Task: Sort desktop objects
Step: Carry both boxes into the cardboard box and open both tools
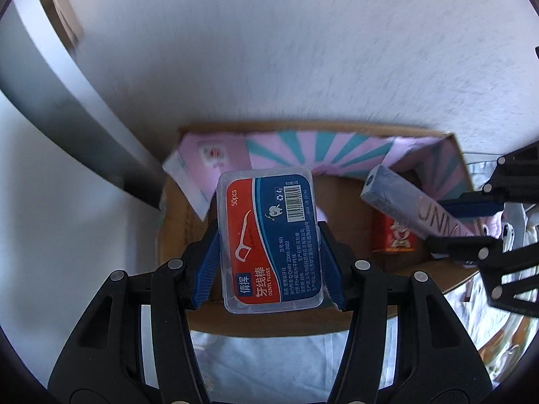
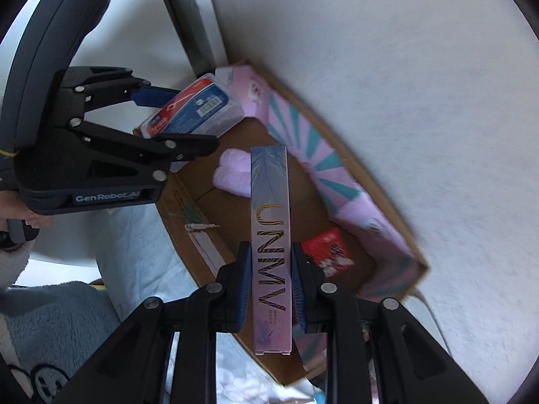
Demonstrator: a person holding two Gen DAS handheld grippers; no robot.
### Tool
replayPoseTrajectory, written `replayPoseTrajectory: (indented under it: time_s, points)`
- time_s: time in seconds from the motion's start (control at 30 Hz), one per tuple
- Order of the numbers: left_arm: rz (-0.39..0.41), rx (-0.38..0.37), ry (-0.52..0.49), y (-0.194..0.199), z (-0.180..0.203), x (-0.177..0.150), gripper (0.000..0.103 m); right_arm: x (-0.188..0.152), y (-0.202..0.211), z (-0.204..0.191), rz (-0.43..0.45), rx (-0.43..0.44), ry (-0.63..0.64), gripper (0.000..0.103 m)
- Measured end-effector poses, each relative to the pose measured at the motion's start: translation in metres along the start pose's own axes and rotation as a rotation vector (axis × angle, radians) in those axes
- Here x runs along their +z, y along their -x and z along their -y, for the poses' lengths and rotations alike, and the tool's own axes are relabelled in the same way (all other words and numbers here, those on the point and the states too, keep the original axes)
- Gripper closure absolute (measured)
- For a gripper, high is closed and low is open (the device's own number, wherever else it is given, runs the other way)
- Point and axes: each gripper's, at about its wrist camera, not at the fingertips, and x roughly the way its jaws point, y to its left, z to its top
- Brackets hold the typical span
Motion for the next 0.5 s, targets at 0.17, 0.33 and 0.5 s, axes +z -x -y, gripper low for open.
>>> replayPoseTrajectory:
  time_s: [0.17, 0.33, 0.5]
  points:
    - [-0.034, 0.002, 0.001, -0.018, -0.006, -0.005, 0.052, 0.001, -0.03, -0.001, -0.056, 0.034, -0.031, 0.082]
    - [-0.045, -0.001, 0.012, -0.021, -0.009, -0.007, 0.052, 0.001, -0.043, -0.002, -0.072, 0.039, -0.035, 0.082]
    - [-0.034, -0.012, 0.022, -0.017, -0.013, -0.006, 0.052, 0.005, -0.041, -0.002, -0.063, 0.035, -0.035, 0.082]
